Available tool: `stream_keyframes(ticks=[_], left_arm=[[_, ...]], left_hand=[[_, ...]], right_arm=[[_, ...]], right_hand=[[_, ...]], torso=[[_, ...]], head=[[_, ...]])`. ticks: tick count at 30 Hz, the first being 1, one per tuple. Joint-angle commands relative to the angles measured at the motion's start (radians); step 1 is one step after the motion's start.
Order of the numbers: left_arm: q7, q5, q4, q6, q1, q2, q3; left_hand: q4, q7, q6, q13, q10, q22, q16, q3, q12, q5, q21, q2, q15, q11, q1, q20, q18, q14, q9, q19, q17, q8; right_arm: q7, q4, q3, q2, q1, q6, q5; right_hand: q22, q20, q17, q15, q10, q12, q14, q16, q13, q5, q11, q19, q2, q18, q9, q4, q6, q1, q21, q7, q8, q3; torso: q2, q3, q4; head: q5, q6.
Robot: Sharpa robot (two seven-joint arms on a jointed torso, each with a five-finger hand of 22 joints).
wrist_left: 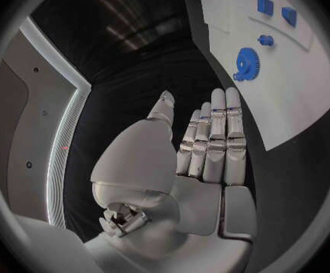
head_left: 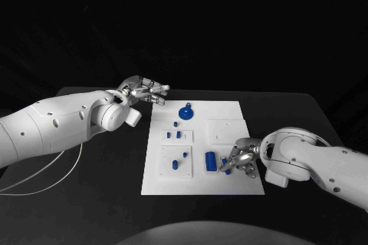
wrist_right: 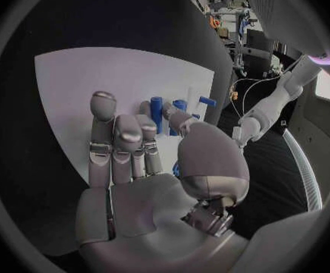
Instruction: Assemble the parts on the task board
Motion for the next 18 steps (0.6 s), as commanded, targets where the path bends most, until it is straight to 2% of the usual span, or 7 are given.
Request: stream_keyframes(ticks=[1, 2, 3, 4, 18], left_arm=[[0.005, -0.002, 0.002, 0.013, -0.001, 0.002, 0.001], [0.005, -0.002, 0.002, 0.013, -0.001, 0.002, 0.001], [0.005, -0.002, 0.002, 0.013, -0.001, 0.002, 0.001], [0.005, -0.002, 0.002, 0.013, -0.001, 0.002, 0.001], [0.000, -0.007, 0.002, 0.018, -0.001, 0.001, 0.001]], left_hand=[[0.004, -0.003, -0.005, 0.001, -0.004, -0.002, 0.002, -0.001, -0.001, -0.006, 0.006, -0.002, -0.001, 0.000, -0.011, 0.002, -0.018, -0.003, 0.001, 0.007, 0.002, -0.003], [0.004, -0.003, -0.005, 0.001, -0.004, -0.002, 0.002, -0.001, -0.001, -0.006, 0.006, -0.002, -0.001, 0.000, -0.011, 0.002, -0.018, -0.003, 0.001, 0.007, 0.002, -0.003], [0.004, -0.003, -0.005, 0.001, -0.004, -0.002, 0.002, -0.001, -0.001, -0.006, 0.006, -0.002, -0.001, 0.000, -0.011, 0.002, -0.018, -0.003, 0.001, 0.007, 0.002, -0.003], [0.004, -0.003, -0.005, 0.001, -0.004, -0.002, 0.002, -0.001, -0.001, -0.006, 0.006, -0.002, -0.001, 0.000, -0.011, 0.002, -0.018, -0.003, 0.001, 0.007, 0.002, -0.003], [0.006, -0.002, -0.006, 0.001, -0.004, -0.003, 0.002, 0.001, -0.001, -0.003, 0.006, -0.002, -0.001, 0.001, -0.009, 0.003, -0.018, -0.003, 0.001, 0.006, 0.002, -0.003]], right_arm=[[-0.054, -0.002, -0.002, 0.003, -0.001, 0.004, -0.010], [-0.054, -0.003, -0.002, 0.003, -0.001, 0.002, -0.010], [-0.054, -0.003, -0.002, 0.003, -0.001, 0.000, -0.010], [-0.054, -0.004, -0.002, 0.004, -0.001, -0.001, -0.010], [-0.049, 0.003, -0.003, 0.001, -0.001, -0.037, 0.001]], right_hand=[[-0.001, -0.007, 0.000, -0.008, 0.000, -0.003, -0.003, -0.004, -0.001, -0.006, -0.007, 0.045, -0.009, -0.019, -0.006, 0.001, 0.008, 0.007, -0.003, -0.006, 0.003, -0.019], [-0.001, -0.008, 0.001, -0.009, 0.000, -0.004, -0.003, -0.004, -0.001, -0.006, -0.008, 0.045, -0.008, -0.020, -0.009, 0.007, 0.009, 0.012, -0.003, -0.006, 0.003, -0.029], [-0.003, -0.010, 0.002, -0.009, 0.000, -0.007, -0.003, -0.007, -0.001, -0.005, -0.008, 0.044, -0.008, -0.023, -0.019, 0.030, 0.010, 0.032, -0.005, -0.011, 0.002, -0.056], [-0.003, -0.011, 0.004, -0.010, 0.001, -0.008, -0.001, -0.006, -0.001, -0.006, -0.007, 0.045, -0.012, -0.023, -0.023, 0.038, 0.011, 0.038, -0.003, -0.005, 0.003, -0.063], [-0.007, -0.009, 0.005, -0.008, 0.002, -0.010, 0.000, -0.012, 0.001, -0.006, -0.005, 0.045, -0.044, -0.020, -0.014, 0.119, 0.016, 0.018, -0.004, -0.002, 0.004, -0.100]], torso=[[0.000, 0.0000, -0.0001], [0.000, 0.0001, -0.0001], [0.000, -0.0001, -0.0001], [0.000, 0.0003, -0.0001], [0.001, 0.0009, -0.0010]], head=[[0.001, 0.000], [0.001, 0.000], [0.001, 0.000], [0.002, 0.000], [0.003, 0.001]])
